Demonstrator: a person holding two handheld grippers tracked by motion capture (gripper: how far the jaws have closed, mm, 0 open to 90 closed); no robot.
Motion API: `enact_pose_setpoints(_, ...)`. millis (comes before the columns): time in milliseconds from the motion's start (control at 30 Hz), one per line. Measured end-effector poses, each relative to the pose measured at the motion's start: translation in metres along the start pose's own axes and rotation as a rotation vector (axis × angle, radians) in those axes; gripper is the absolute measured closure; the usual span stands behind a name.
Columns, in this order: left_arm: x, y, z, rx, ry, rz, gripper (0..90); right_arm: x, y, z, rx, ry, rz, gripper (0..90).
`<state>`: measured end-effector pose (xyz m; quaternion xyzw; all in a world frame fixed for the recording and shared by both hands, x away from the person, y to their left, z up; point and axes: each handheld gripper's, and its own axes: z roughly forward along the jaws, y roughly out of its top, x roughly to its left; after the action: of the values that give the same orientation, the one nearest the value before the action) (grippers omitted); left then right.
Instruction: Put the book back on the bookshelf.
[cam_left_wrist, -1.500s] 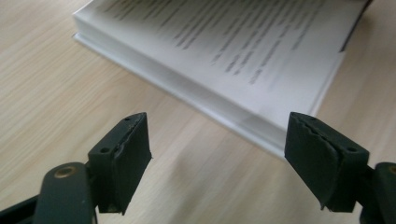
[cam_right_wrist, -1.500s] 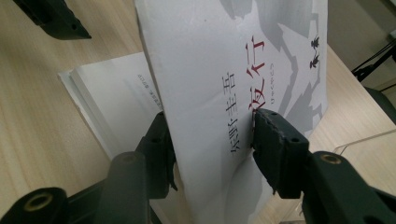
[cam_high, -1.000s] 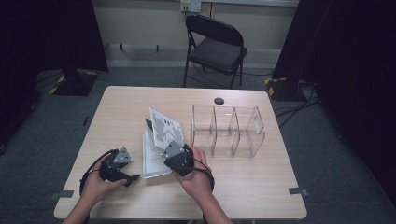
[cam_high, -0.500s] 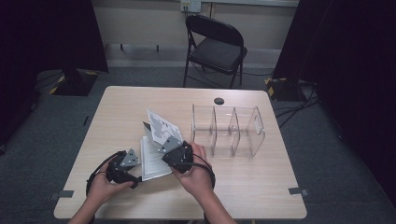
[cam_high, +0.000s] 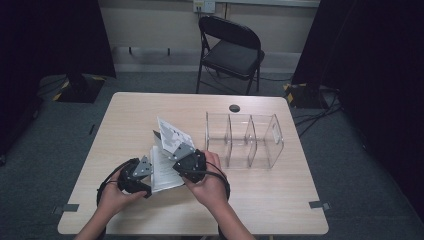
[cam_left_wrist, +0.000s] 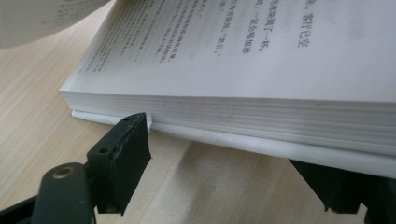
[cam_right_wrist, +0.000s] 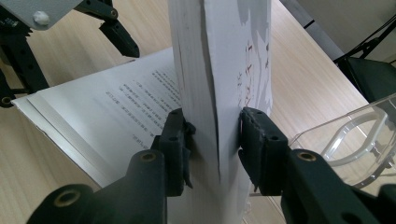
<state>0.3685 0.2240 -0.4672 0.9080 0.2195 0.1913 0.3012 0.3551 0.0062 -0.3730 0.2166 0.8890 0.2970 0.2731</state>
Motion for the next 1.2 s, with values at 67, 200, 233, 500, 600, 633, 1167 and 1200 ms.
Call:
enact_pose_setpoints(67, 0.001, 0.001, -0.001, 0.001, 0.005, 0.010, 19.9, 0.000, 0.001, 0.000, -0.002, 0.001, 0.001, 62.2)
enact_pose_setpoints(200, 0.001, 0.002, -0.004, -0.011, 0.024, 0.028, 19.1, 0.000, 0.002, 0.000, 0.000, 0.004, -0.002, 62.0)
enact_pose_setpoints(233, 0.001, 0.003, -0.004, -0.025, 0.030, 0.036, 18.8, 0.000, 0.002, 0.000, 0.003, 0.007, -0.002, 62.0)
enact_pose_setpoints(500, -0.004, 0.016, -0.018, -0.036, 0.029, 0.132, 26.0, -0.001, 0.010, -0.003, 0.006, 0.010, -0.017, 61.9)
enact_pose_setpoints(600, -0.007, 0.021, -0.024, -0.036, 0.034, 0.175, 25.1, -0.007, 0.013, -0.006, -0.010, 0.015, -0.013, 62.4)
enact_pose_setpoints(633, -0.008, 0.023, -0.024, -0.039, 0.042, 0.187, 24.1, -0.008, 0.014, -0.007, -0.001, 0.013, -0.005, 62.5)
enact_pose_setpoints(1167, -0.016, 0.032, -0.031, -0.060, 0.044, 0.376, 47.1, -0.008, 0.019, -0.006, 0.027, 0.032, -0.033, 61.4)
enact_pose_setpoints(1200, -0.015, 0.033, -0.034, -0.076, 0.058, 0.365, 49.5, -0.007, 0.019, -0.006, 0.026, 0.034, -0.029, 61.1)
